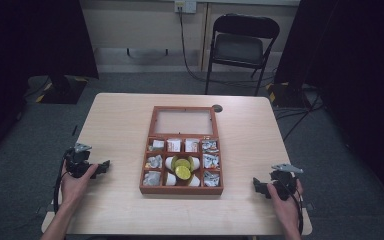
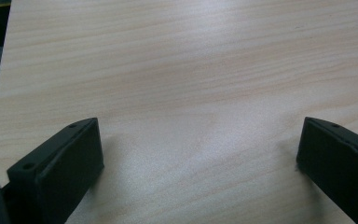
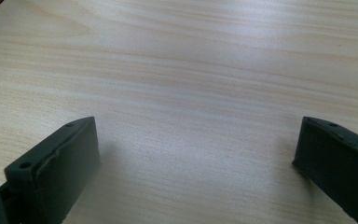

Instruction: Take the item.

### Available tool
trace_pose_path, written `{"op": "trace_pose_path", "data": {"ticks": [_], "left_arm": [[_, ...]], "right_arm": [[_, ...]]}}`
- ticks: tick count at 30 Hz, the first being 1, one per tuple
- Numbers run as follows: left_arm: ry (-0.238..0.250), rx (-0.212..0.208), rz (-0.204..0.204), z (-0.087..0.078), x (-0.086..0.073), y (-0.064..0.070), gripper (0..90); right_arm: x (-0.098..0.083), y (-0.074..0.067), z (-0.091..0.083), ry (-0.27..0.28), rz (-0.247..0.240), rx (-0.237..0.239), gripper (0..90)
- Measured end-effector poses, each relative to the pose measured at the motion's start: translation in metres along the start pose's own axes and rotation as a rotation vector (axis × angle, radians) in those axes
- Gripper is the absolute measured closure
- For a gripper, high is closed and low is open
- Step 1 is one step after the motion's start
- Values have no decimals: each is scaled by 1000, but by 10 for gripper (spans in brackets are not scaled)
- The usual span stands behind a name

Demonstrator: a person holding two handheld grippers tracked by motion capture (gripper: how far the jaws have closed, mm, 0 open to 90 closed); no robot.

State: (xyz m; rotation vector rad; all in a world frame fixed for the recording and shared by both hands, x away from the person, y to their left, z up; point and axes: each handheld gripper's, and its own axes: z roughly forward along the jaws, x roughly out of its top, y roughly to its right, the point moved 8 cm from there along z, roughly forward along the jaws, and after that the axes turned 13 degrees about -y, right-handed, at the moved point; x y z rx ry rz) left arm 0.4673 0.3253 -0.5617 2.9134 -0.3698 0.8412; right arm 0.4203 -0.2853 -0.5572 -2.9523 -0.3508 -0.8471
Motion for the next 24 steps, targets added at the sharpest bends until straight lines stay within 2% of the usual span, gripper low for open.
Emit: {"op": "trace_pose_path", "data": {"ticks": [5,9,11,13,16,21,24], "left_arm": [[1,1,-6,-1,1,0,12],[10,-1,-3,-3,2,1,91],[15,-7,-4,-5,2,1,175],[15,-27,-13,-8,2,2,161],[41,-25,-2,-15,4,5,164],[71,-45,23,-26,6,14,165],[94,-58,18,-30,9,17,172]], "right_arm": [[0,0,0,0,0,0,0],[0,0,0,0,-1,1,0],[0,0,0,0,-1,1,0],[0,0,0,0,-1,1,0],[0,0,0,0,-1,0,0],[-1,0,-1,0,1,-2,0],[-1,0,-1,0,1,-2,0]]}}
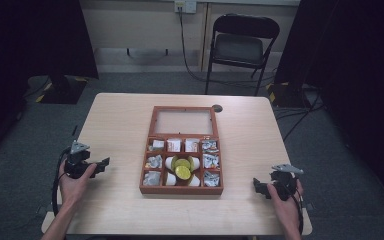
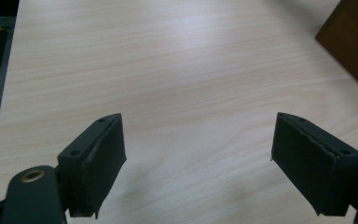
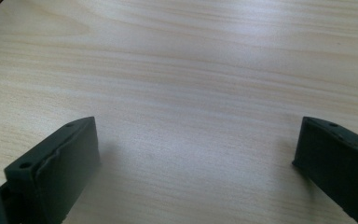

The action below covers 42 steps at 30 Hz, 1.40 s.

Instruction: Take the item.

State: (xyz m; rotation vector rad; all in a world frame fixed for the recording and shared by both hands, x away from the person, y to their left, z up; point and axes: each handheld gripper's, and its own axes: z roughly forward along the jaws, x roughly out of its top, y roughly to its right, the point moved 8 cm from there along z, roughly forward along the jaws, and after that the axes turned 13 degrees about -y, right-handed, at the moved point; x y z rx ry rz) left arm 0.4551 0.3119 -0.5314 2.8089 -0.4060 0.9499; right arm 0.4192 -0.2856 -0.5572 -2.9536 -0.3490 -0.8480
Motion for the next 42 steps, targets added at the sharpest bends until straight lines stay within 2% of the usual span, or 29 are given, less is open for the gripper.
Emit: {"op": "trace_pose_path", "data": {"ticks": [2,5,6,7,8,9,10,13,14,15,17,21,26,27,39,42], "left_arm": [[14,-24,8,-4,3,6,176],[24,-35,27,-7,8,13,181],[37,-67,18,-10,10,18,181],[45,-122,-11,-12,13,23,182],[40,-135,-20,-15,14,26,183],[42,-127,-12,-16,15,29,183],[46,-103,30,-17,17,34,183],[37,-127,69,-17,19,47,194],[34,-109,93,-17,21,50,194],[32,-110,103,-17,21,52,194],[38,-122,111,-18,23,56,197],[43,-119,134,-22,25,61,211],[80,-142,145,-30,32,68,241],[93,-158,143,-31,34,72,241],[109,-188,171,-35,40,87,249],[113,-203,175,-37,41,91,298]], "right_arm": [[0,0,0,0,0,0,0],[0,0,0,0,0,0,0],[0,0,0,0,0,0,0],[0,0,0,0,0,0,0],[0,0,0,0,0,0,0],[0,0,0,0,0,0,0],[0,0,0,0,-1,0,0],[0,0,0,0,0,0,0],[0,0,0,0,0,0,0],[0,0,0,0,0,0,0],[0,0,0,0,0,0,0],[0,0,0,0,0,0,0],[0,0,0,0,0,0,0],[0,0,0,0,0,0,0],[0,0,0,0,0,0,0],[0,0,0,0,0,0,0]]}}
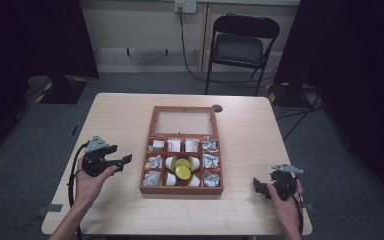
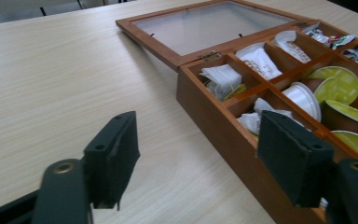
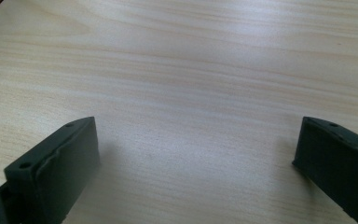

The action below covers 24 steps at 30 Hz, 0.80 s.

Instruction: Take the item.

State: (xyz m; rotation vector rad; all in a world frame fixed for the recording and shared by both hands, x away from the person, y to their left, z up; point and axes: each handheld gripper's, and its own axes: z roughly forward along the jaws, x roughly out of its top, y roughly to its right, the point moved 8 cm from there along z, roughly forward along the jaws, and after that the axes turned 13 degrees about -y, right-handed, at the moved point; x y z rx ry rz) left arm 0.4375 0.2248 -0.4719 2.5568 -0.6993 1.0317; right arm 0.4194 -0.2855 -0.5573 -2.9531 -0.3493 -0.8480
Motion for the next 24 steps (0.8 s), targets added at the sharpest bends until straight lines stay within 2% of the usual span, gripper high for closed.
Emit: {"op": "trace_pose_path", "data": {"ticks": [1,6,10,14,16,17,19,24], "left_arm": [[6,-17,7,0,1,4,296],[0,-34,28,2,4,12,293],[13,-45,52,2,8,24,301],[-7,-71,83,7,10,35,299],[-3,-68,117,9,13,42,299],[-5,-82,125,10,14,46,298],[-7,-81,140,13,18,51,295],[2,-98,137,15,25,60,292]], "right_arm": [[0,0,0,0,0,0,0],[0,0,0,0,-1,1,0],[1,0,0,0,-1,1,0],[1,0,0,0,-1,1,0],[1,0,0,0,-1,1,0],[1,0,0,0,-1,1,0],[1,0,0,0,-1,1,0],[1,0,0,0,-1,1,0]]}}
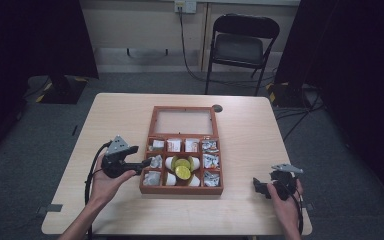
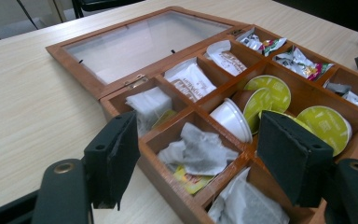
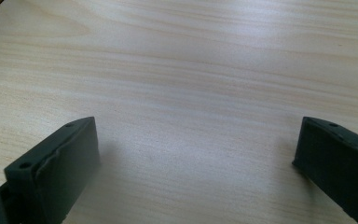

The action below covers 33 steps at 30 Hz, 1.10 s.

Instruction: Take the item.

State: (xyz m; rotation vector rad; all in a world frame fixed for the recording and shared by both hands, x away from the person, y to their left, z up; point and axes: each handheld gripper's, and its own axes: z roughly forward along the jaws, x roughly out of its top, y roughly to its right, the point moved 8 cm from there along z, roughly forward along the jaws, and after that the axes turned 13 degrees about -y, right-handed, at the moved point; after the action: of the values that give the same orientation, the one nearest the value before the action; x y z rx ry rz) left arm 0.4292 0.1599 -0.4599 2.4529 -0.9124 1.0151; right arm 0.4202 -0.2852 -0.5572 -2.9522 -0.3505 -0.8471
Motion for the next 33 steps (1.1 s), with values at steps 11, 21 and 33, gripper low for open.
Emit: {"op": "trace_pose_path", "data": {"ticks": [11,21,33], "left_arm": [[1,-11,57,19,27,22,291],[-8,-64,73,32,45,35,312],[-100,-178,93,66,38,54,343]], "right_arm": [[0,0,0,0,0,0,0],[0,0,0,0,0,0,0],[0,0,0,0,0,0,0]]}}
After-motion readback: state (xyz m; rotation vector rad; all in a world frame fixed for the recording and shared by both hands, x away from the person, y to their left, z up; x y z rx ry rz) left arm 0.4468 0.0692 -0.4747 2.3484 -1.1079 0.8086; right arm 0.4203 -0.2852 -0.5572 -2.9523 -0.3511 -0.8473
